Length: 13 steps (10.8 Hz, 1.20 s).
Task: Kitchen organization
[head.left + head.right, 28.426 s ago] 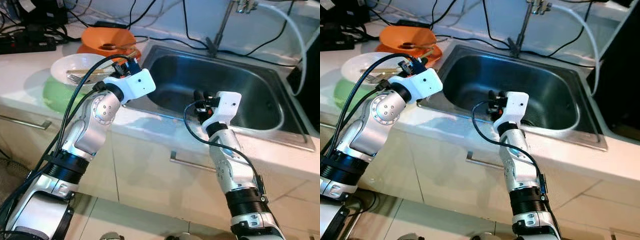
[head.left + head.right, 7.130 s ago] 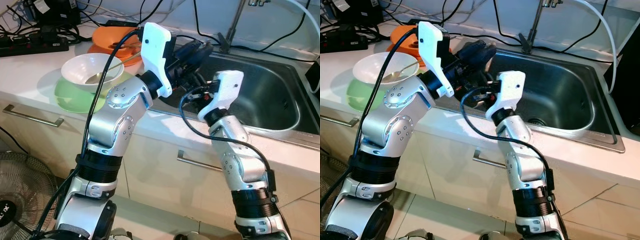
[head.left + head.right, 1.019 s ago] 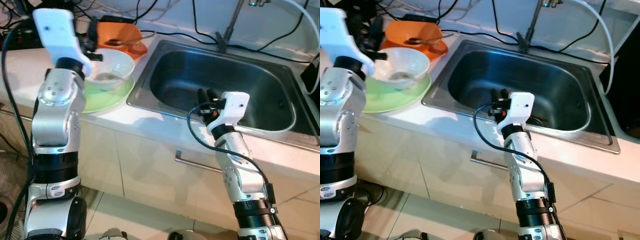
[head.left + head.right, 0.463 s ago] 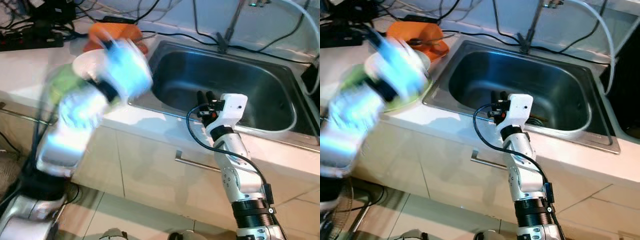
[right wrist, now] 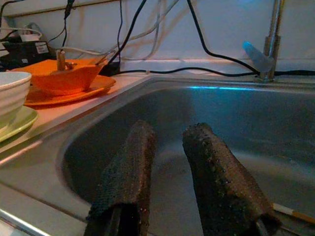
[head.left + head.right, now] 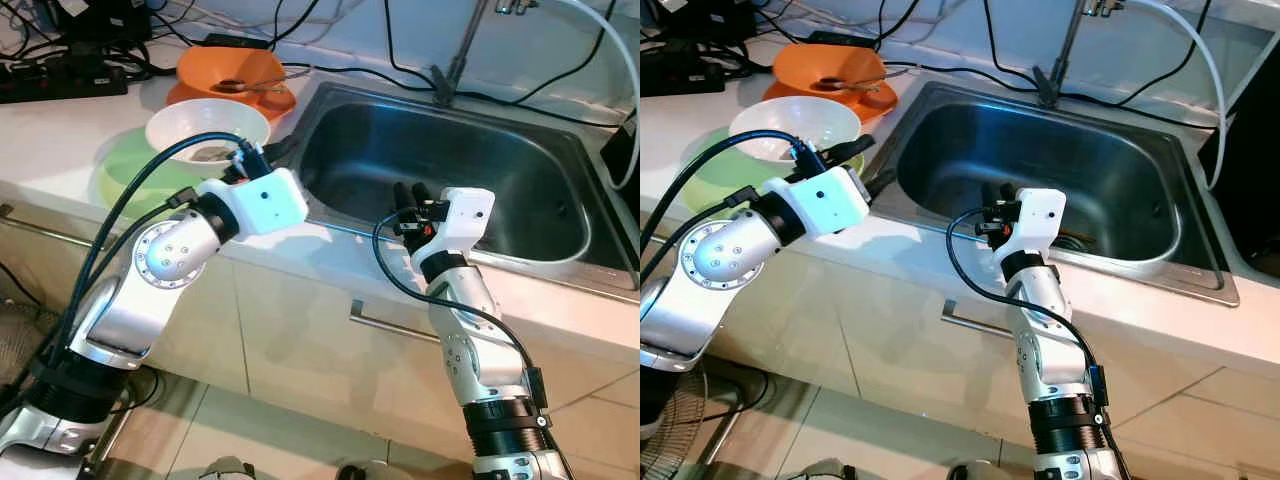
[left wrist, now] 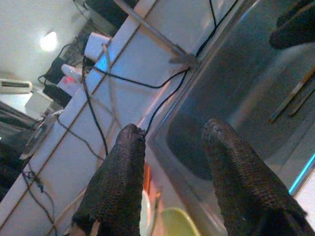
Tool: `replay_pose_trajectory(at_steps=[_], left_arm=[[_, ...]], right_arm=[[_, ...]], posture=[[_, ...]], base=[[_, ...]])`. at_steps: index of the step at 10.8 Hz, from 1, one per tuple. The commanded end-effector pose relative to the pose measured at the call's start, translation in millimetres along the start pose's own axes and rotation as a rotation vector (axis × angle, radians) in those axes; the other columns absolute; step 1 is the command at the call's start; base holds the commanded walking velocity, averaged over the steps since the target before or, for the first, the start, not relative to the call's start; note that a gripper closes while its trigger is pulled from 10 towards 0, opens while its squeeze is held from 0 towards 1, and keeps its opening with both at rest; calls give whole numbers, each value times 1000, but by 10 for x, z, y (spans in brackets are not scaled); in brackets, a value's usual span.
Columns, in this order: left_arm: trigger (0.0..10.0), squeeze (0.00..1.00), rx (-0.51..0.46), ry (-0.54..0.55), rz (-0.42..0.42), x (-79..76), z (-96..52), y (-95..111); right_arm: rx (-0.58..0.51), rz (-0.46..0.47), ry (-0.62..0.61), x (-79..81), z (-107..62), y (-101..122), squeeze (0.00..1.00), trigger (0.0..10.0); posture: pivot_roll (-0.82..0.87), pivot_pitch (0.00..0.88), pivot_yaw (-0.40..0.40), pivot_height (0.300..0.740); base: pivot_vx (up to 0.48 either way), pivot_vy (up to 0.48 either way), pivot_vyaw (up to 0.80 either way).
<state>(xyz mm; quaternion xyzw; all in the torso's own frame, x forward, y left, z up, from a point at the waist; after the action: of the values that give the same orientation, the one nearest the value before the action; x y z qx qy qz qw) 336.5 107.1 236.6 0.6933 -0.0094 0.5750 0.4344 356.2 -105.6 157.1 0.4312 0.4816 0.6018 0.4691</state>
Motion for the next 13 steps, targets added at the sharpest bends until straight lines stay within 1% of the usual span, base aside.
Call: replay_pose_trajectory(at_steps=[1, 3, 5, 6, 7, 8, 9, 11, 12, 13], left_arm=[[10000, 0, 35, -4, 14, -5, 2, -90], [10000, 0, 42, 6, 14, -21, 16, -132], [10000, 0, 29, 39, 15, 13, 71, -112], [10000, 1000, 23, 58, 6, 43, 87, -101], [10000, 1000, 25, 70, 22, 63, 105, -100], [10000, 0, 40, 68, 45, 58, 113, -126], [10000, 0, 64, 63, 73, 54, 124, -172], [10000, 0, 97, 44, 77, 30, 152, -246], [10000, 0, 123, 26, 92, 10, 176, -304], [10000, 0, 129, 35, 101, 21, 198, -314]], right_arm=[[4, -2, -12, -39, -4, -19, 0, 10000], [3, -2, -15, -43, -7, -17, 0, 10000], [4, -1, -17, -47, -9, -19, 0, 10000], [4, -2, -18, -48, -9, -20, 0, 10000], [5, -2, -19, -49, -11, -23, 0, 10000], [6, -1, -19, -48, -11, -26, 0, 10000], [7, -1, -16, -43, -12, -30, 0, 10000], [8, 0, -16, -42, -12, -32, 0, 10000], [10, -1, -16, -42, -12, -39, 0, 10000], [10, -2, -17, -47, -16, -39, 0, 10000]], posture=[[26, 46, -96, 719], [24, 44, -93, 719], [23, 46, -94, 719], [23, 46, -94, 719], [23, 46, -94, 719], [22, 43, -92, 719], [22, 43, -92, 719], [22, 44, -92, 719], [19, 43, -90, 719], [19, 43, -88, 719]], base=[[0, 0, 0], [0, 0, 0], [0, 0, 0], [0, 0, 0], [0, 0, 0], [0, 0, 0], [0, 0, 0], [0, 0, 0], [0, 0, 0], [0, 0, 0]])
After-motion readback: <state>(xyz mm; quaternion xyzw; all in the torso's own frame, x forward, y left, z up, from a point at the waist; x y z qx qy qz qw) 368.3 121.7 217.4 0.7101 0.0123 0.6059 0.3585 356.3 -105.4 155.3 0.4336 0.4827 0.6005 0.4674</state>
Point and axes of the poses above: a point about 5 cm out from each wrist's last joint towards the gripper, its own z axis pointing out of the wrist towards the gripper, its own y axis along the axis of the wrist's last joint, x = y × z, the point moved 4 cm from there along z, pointing out of the wrist towards the gripper, and after that the axes turned 6 degrees about -z, right-handed, at the moved point
